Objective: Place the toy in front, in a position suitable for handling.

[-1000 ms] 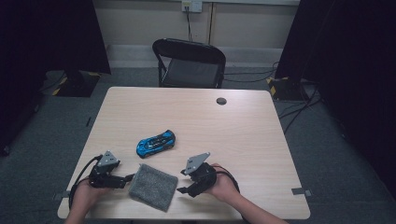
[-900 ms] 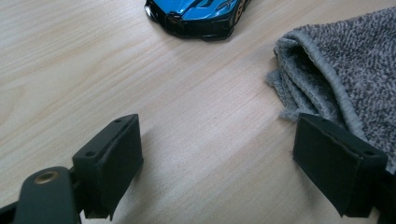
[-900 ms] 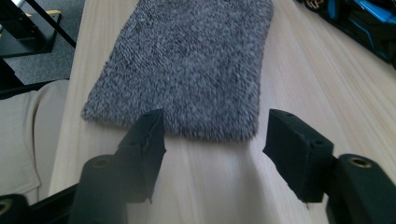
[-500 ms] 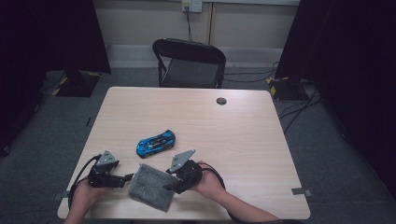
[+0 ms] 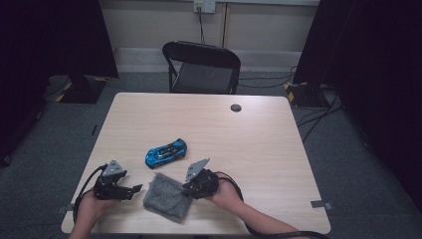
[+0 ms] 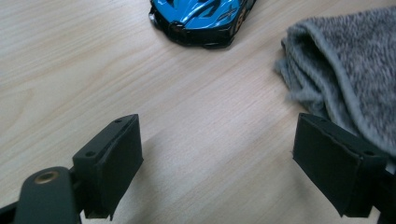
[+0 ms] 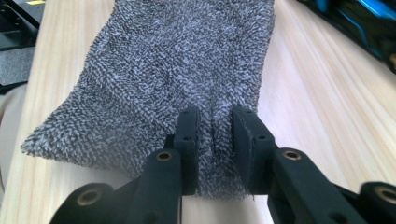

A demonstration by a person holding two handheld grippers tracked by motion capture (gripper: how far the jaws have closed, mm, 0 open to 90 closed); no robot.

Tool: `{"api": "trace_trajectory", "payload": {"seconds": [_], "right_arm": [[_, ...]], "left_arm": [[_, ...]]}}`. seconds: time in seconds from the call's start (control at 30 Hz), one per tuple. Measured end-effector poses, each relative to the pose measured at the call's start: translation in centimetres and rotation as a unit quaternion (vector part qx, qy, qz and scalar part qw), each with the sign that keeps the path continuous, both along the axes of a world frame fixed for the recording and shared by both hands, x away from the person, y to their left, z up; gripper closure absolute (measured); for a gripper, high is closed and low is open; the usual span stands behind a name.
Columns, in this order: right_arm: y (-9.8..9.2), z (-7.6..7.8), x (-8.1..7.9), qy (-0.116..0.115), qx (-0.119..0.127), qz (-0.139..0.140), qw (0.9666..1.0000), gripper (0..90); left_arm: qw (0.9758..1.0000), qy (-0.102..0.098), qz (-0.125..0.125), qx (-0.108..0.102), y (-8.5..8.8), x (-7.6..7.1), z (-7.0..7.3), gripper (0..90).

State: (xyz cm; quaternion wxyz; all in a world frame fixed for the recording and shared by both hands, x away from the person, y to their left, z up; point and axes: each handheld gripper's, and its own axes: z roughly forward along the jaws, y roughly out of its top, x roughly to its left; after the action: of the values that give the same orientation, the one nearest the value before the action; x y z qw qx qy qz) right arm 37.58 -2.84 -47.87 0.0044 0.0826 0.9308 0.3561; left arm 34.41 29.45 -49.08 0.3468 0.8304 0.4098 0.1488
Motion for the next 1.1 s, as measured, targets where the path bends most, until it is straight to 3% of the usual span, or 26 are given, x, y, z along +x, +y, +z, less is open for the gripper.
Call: {"api": "trace_trajectory", "payload": {"seconds": [0.17, 0.3, 0.33, 0.43, 0.53, 0.6, 0.77, 0.8, 0.83, 0.87, 0.93, 0.97, 1.1], "right_arm": [[-2.3, 0.1, 0.5, -0.001, -0.007, -0.014, 0.9999, 72.0], [-5.6, 0.2, 1.5, 0.000, -0.010, -0.051, 0.9987, 72.0], [-7.4, 0.2, 2.0, 0.004, -0.010, -0.068, 0.9976, 72.0], [-9.0, 0.2, 2.4, 0.007, -0.009, -0.088, 0.9961, 72.1], [-12.7, 0.2, 2.9, 0.008, -0.009, -0.127, 0.9919, 72.1], [-13.5, 0.2, 3.0, 0.007, -0.010, -0.135, 0.9908, 72.1], [-17.4, 0.3, 3.1, 0.005, -0.015, -0.180, 0.9835, 72.1], [-19.0, 0.2, 3.1, 0.009, -0.010, -0.201, 0.9795, 72.1], [-19.0, 0.2, 3.1, 0.009, -0.010, -0.201, 0.9795, 72.1], [-20.3, 0.1, 3.0, 0.013, -0.003, -0.218, 0.9759, 72.1], [-21.2, 0.1, 2.7, 0.016, -0.001, -0.232, 0.9727, 72.1], [-21.2, 0.1, 2.7, 0.016, -0.001, -0.232, 0.9727, 72.1], [-22.7, 0.1, 2.0, 0.015, 0.000, -0.253, 0.9674, 69.8]], "left_arm": [[0.9999, -0.011, -0.011, 0.007, -0.5, -0.1, 0.3, 15.3], [0.9997, -0.010, -0.022, 0.009, -1.4, -0.2, 0.6, 15.3], [0.9995, -0.011, -0.026, 0.010, -1.6, -0.2, 0.7, 15.3], [0.9993, -0.012, -0.034, 0.010, -2.2, -0.3, 0.8, 15.3], [0.9989, -0.017, -0.043, 0.012, -2.7, -0.3, 1.0, 15.2], [0.9987, -0.015, -0.046, 0.013, -2.9, -0.3, 1.0, 15.2], [0.9986, -0.014, -0.050, 0.015, -3.2, -0.2, 1.1, 15.1], [0.9985, -0.014, -0.051, 0.015, -3.2, -0.2, 1.1, 15.2], [0.9985, -0.014, -0.051, 0.015, -3.2, -0.2, 1.1, 15.2], [0.9985, -0.013, -0.050, 0.014, -3.3, -0.2, 1.0, 15.2], [0.9985, -0.012, -0.052, 0.015, -3.3, -0.2, 1.1, 15.2], [0.9985, -0.012, -0.052, 0.015, -3.3, -0.2, 1.1, 15.1], [0.9985, -0.014, -0.051, 0.017, -3.3, -0.1, 1.1, 14.9]]}}
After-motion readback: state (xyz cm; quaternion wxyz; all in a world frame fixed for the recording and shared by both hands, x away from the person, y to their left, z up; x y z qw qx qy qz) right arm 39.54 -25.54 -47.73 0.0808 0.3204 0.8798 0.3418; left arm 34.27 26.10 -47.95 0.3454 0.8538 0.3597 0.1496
